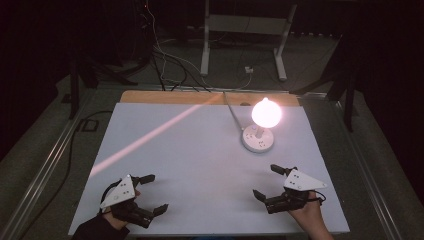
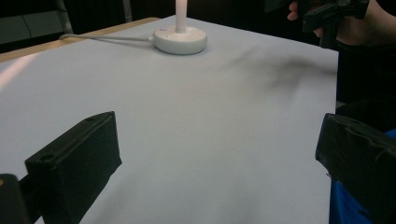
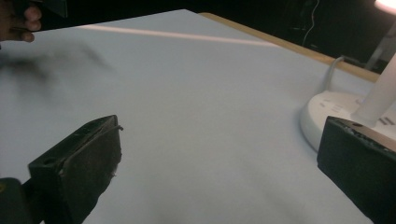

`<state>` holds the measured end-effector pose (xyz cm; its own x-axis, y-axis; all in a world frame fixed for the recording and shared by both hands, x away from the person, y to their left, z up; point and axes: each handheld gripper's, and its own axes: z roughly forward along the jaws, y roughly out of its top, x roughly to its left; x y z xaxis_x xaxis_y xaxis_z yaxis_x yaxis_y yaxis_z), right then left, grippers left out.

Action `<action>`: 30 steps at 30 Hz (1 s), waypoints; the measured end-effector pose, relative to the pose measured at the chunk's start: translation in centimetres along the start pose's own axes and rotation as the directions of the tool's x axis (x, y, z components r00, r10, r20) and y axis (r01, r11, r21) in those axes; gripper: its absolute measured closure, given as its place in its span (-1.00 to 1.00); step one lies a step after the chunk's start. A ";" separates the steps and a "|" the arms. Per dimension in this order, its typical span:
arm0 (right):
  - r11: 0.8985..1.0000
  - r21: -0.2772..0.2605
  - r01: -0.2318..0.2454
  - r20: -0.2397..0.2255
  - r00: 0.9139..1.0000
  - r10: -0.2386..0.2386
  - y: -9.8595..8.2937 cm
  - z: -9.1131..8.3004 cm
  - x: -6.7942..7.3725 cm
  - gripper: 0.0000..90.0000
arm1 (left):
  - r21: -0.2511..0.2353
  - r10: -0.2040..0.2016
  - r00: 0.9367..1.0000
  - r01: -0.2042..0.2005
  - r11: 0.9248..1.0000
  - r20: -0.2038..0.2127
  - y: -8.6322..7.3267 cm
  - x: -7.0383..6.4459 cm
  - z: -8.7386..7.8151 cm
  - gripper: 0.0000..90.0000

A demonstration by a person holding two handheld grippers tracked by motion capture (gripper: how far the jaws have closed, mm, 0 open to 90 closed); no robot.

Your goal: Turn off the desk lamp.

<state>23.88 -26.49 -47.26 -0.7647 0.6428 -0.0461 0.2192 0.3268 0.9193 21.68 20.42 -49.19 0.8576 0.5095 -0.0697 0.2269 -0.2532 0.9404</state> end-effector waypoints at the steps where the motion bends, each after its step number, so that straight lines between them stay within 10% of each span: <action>1: 1.000 0.000 0.000 0.000 1.000 0.000 0.0 0.0 0.0 -1.00 | 0.001 0.001 1.000 -0.001 1.000 -0.001 0.0 0.0 0.0 -0.99; 30: 0.999 -0.051 -0.018 0.051 0.998 0.020 3.2 0.7 -3.8 -1.00 | -0.003 -0.005 1.000 0.005 1.000 0.001 0.0 0.0 0.0 -0.99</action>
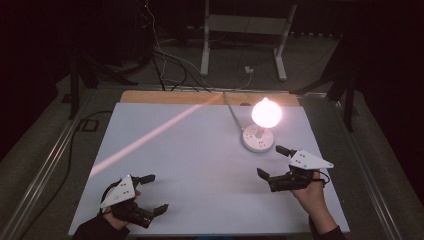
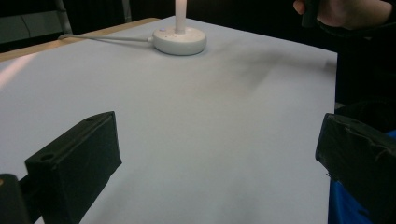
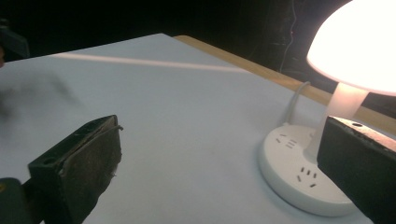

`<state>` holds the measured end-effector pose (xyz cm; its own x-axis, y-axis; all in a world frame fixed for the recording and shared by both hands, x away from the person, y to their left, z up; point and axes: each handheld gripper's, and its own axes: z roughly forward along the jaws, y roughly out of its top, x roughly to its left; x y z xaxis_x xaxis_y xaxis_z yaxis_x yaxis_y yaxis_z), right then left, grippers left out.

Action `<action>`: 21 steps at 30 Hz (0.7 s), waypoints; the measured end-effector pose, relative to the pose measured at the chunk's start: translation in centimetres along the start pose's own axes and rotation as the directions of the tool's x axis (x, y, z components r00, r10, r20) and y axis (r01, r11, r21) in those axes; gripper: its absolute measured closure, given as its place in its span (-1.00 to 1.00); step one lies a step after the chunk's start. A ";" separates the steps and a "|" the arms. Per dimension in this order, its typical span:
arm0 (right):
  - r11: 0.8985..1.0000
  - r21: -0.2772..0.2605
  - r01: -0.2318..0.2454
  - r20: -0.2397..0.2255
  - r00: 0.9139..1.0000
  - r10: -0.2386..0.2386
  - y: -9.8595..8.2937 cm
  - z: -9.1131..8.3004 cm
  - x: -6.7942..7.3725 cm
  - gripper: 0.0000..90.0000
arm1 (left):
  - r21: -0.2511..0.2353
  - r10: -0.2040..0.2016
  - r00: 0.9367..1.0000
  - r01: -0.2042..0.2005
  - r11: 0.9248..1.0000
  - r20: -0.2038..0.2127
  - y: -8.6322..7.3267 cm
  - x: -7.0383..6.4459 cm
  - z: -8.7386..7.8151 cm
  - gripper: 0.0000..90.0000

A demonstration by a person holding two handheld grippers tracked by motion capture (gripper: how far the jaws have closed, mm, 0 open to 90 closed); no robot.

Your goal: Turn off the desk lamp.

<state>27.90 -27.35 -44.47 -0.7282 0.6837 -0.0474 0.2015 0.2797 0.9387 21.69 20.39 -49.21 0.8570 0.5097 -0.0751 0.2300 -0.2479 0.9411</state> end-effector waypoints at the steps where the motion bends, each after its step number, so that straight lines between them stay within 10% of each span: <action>1: 1.000 -0.002 -0.002 0.006 1.000 0.002 0.1 0.2 -0.4 -1.00 | 0.002 0.002 1.000 -0.002 1.000 -0.001 0.0 0.0 0.0 -0.99; 21: 0.996 0.036 -0.082 0.110 0.991 0.078 -0.2 1.6 -5.5 -1.00 | 0.006 0.003 1.000 -0.003 1.000 -0.002 0.0 0.0 0.1 -0.99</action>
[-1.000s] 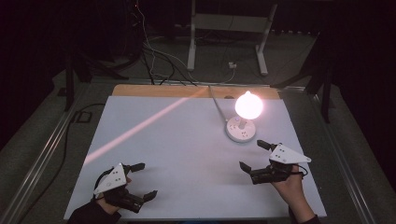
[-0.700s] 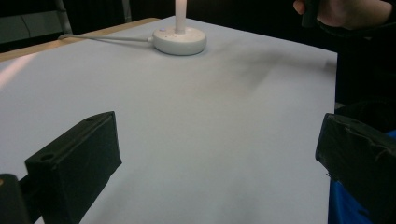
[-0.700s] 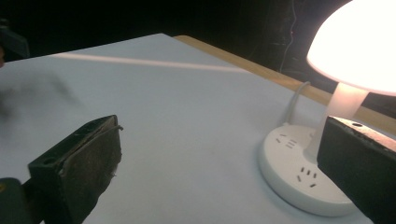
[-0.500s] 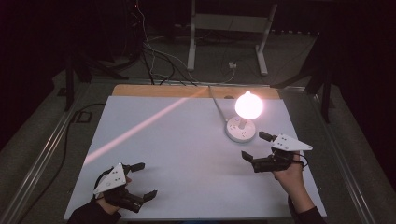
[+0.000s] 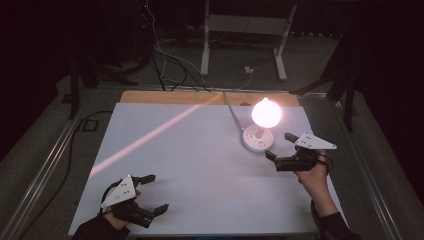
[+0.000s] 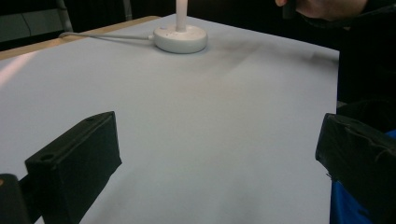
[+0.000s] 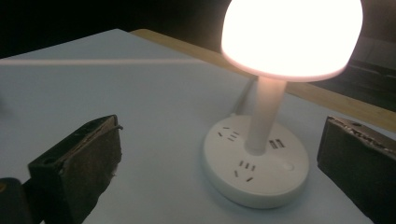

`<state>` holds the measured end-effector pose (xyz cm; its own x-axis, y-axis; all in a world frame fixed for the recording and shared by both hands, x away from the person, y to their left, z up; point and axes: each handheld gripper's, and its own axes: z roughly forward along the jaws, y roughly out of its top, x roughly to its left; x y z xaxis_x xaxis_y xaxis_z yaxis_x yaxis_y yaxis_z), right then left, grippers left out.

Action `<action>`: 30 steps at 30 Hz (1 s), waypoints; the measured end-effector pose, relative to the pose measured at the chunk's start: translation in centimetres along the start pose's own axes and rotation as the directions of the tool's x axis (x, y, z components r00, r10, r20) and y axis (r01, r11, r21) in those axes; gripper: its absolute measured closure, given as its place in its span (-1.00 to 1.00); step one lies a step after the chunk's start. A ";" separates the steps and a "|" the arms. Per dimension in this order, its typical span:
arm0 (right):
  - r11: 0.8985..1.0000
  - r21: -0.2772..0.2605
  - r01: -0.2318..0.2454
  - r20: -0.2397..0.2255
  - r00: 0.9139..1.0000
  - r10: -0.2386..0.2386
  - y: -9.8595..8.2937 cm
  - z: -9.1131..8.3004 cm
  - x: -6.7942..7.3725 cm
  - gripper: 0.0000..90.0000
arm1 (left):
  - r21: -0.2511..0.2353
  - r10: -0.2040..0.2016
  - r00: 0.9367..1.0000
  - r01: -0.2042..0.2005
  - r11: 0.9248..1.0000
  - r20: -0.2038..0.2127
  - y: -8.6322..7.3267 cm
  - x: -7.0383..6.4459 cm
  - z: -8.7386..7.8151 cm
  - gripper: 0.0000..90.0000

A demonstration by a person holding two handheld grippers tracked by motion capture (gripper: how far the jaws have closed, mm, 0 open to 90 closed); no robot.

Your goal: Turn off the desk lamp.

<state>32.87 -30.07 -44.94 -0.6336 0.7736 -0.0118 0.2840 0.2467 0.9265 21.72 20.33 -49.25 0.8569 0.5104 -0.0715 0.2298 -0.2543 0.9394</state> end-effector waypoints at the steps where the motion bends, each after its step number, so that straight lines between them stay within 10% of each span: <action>1: 1.000 0.009 -0.013 0.006 1.000 0.013 -0.1 0.2 -0.3 -1.00 | -0.002 -0.004 1.000 0.004 1.000 0.000 0.0 0.0 0.0 -0.99; 15: 0.994 0.003 -0.109 0.132 0.985 0.108 -1.5 2.3 -3.0 -0.88 | -0.002 -0.001 1.000 0.001 1.000 -0.004 0.0 0.0 0.1 -0.99; 25: 0.990 0.012 -0.141 0.218 0.966 0.135 -1.3 3.6 -4.1 -0.31 | -0.002 -0.001 1.000 0.001 1.000 -0.004 0.0 0.0 0.0 -0.99; 30: 0.983 0.010 -0.182 0.246 0.954 0.174 -1.4 4.4 -4.7 0.34 | -0.003 -0.001 1.000 0.001 1.000 -0.005 0.0 0.0 0.0 -0.99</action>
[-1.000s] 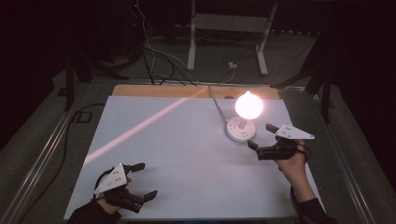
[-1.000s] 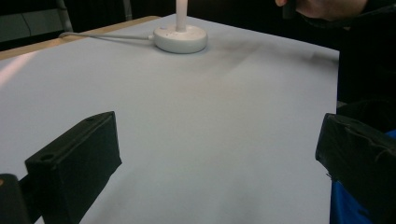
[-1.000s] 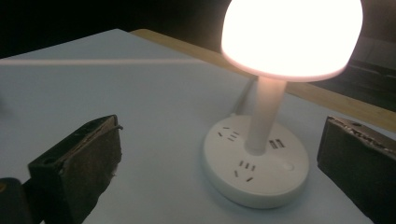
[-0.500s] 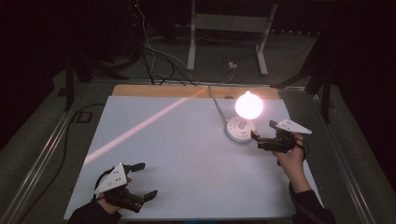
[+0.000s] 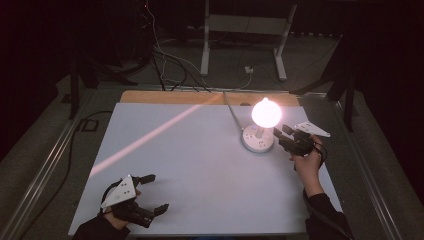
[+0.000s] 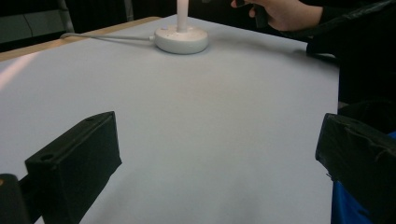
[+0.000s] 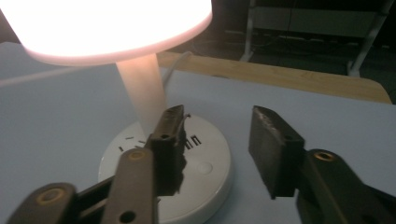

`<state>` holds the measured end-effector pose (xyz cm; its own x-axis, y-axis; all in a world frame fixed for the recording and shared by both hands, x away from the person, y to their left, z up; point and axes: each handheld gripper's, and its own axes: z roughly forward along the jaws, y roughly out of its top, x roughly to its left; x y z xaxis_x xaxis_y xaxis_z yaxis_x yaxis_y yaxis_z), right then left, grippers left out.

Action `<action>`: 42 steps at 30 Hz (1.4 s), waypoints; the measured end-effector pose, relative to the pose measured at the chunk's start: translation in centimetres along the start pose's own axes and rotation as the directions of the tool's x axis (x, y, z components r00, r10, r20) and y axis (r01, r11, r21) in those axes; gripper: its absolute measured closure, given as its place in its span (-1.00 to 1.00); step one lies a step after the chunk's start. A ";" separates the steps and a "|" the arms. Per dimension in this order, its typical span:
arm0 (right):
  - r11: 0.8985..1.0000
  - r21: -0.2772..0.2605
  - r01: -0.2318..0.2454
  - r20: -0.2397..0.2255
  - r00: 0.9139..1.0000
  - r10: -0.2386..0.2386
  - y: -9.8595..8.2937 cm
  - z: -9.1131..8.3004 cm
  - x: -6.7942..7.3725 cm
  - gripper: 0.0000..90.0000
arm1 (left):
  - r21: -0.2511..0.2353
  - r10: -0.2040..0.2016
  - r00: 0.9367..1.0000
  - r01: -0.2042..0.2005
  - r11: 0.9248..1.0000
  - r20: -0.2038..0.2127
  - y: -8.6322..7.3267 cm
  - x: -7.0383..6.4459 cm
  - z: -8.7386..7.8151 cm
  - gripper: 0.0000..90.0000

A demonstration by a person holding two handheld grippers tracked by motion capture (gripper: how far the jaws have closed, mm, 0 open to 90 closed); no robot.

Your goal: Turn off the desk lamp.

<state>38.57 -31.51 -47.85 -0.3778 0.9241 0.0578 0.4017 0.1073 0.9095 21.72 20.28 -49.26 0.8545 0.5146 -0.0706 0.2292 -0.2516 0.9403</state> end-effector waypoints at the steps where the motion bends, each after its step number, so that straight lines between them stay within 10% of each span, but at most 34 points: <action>1: 1.000 0.005 -0.004 0.003 1.000 0.004 -0.1 0.2 -0.1 0.41 | 0.002 0.002 1.000 -0.002 1.000 -0.002 0.0 0.0 0.0 -0.99; 11: 0.994 0.105 -0.028 -0.028 0.999 0.031 -1.0 2.3 -0.5 1.00 | 0.007 0.006 1.000 -0.006 1.000 0.001 0.0 -0.1 0.1 -0.99; 42: 0.988 0.145 -0.048 -0.033 0.998 0.053 -1.9 4.5 -0.2 1.00 | 0.012 0.000 1.000 0.000 1.000 0.002 0.0 0.0 0.1 -0.99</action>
<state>41.58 -30.26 -51.46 -0.3833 0.9158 0.1195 0.5363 0.1154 0.8361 21.76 20.19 -49.34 0.8556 0.5127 -0.0711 0.2343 -0.2612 0.9364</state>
